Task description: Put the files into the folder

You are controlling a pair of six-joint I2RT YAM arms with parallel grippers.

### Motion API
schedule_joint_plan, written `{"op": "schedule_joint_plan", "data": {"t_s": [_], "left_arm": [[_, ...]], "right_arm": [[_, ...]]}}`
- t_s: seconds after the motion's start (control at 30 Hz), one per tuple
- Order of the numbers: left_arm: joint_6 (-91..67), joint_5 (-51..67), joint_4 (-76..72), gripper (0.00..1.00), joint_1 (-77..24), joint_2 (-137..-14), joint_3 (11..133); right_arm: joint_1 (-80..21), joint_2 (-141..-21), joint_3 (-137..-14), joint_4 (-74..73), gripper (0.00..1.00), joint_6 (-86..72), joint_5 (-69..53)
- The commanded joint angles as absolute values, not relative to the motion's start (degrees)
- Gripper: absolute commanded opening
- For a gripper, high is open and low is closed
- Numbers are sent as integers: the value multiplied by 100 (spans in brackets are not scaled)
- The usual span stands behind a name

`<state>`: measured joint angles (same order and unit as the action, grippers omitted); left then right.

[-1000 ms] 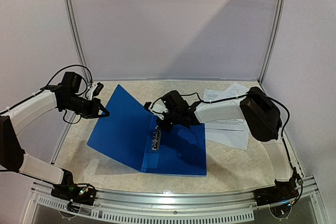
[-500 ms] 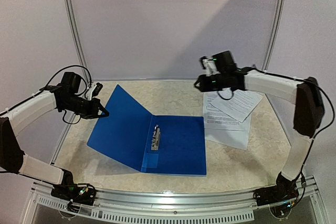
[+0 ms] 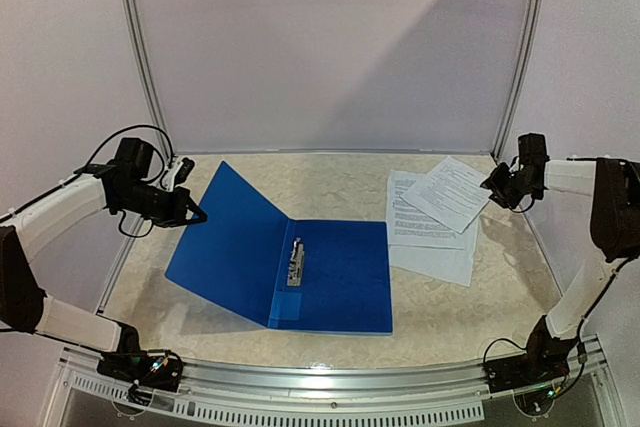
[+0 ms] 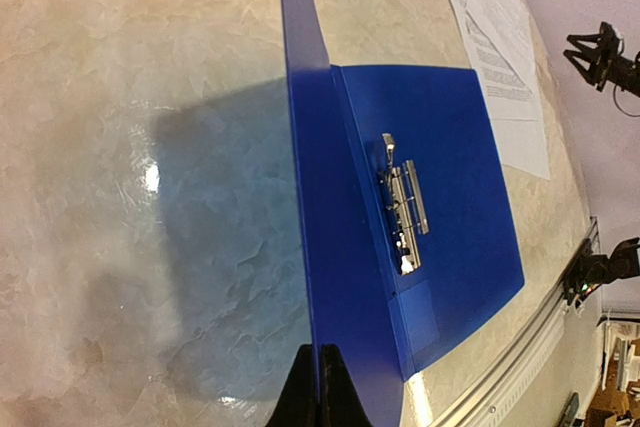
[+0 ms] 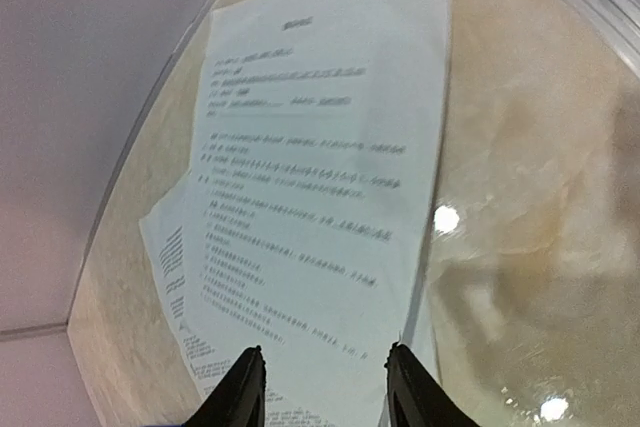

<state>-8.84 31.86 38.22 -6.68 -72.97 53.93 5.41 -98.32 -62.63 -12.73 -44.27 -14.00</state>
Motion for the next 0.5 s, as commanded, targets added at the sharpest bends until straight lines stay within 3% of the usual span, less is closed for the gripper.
{"op": "schedule_joint_plan", "data": {"t_s": [0.0, 0.1, 0.3, 0.47], "left_arm": [[-844, 3103, 3720, 0, -585, -7207, 5339], [-844, 3104, 3725, 0, -578, -7231, 5339], [-846, 3129, 3723, 0, -571, -7260, 5344], [-850, 3130, 3725, 0, -570, -7269, 5343]], "right_arm": [[744, -10386, -6262, -970, 44, -4894, -1611], [761, -10725, -6291, -823, 58, -5016, -1711], [771, -11054, -6268, -580, 59, -5103, -1670], [853, -11250, -6120, 27, 52, -5289, -1884]]}}
